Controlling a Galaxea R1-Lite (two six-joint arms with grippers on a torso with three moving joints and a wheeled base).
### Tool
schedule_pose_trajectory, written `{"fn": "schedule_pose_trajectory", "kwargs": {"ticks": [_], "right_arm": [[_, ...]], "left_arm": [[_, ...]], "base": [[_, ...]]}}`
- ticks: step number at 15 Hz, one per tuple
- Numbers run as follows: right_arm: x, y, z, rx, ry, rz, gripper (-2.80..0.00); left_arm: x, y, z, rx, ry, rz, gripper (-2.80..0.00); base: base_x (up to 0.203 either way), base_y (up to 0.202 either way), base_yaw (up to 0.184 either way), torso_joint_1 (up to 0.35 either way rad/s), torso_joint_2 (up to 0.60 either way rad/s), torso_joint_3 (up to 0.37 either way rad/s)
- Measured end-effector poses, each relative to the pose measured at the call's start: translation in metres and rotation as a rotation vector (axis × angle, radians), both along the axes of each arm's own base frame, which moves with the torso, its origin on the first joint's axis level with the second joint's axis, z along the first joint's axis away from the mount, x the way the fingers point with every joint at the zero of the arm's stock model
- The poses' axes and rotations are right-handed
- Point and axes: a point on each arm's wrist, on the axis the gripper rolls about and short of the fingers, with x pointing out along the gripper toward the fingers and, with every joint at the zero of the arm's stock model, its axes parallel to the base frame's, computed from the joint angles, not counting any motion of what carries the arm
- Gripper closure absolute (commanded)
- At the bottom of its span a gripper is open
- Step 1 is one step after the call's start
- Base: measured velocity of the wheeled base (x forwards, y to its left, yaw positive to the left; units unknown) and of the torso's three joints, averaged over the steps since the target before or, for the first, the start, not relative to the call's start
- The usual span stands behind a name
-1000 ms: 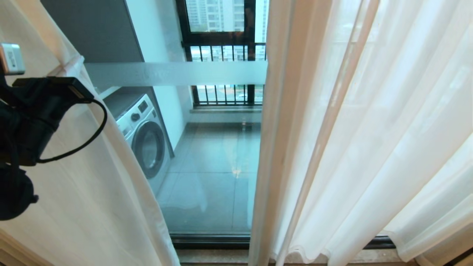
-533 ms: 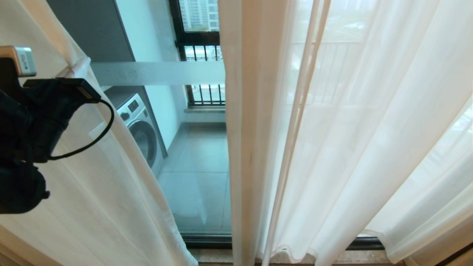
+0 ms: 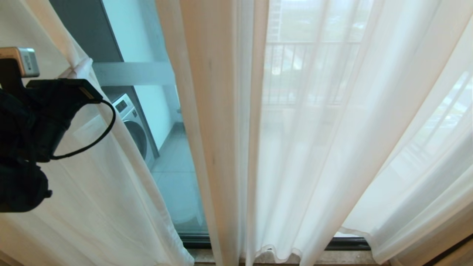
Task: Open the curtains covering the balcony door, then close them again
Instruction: Close the inner curtains on both sides
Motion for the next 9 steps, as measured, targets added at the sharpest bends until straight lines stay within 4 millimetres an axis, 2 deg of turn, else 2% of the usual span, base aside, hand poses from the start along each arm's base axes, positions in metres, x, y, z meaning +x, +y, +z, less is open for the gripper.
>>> {"fn": "schedule_pose_trajectory", "kwargs": {"ticks": [3,9], "right_arm": [[0.0000,0.0000,0.0000,0.001,0.000,0.000,0.00],[0.0000,0.0000,0.0000,0.000,0.000,0.000,0.00]], "left_arm": [[0.0007,-0.0001,0.0024,0.002,-0.010,0.000,0.00],[0.0011,-0.0001,0.0034,0.004,-0.014,0.001,0.00]], "base": [[0.000,-0.112,0.002,0.005,0.00,0.002],[0.000,0.000,0.000,0.000,0.00,0.000]]}}
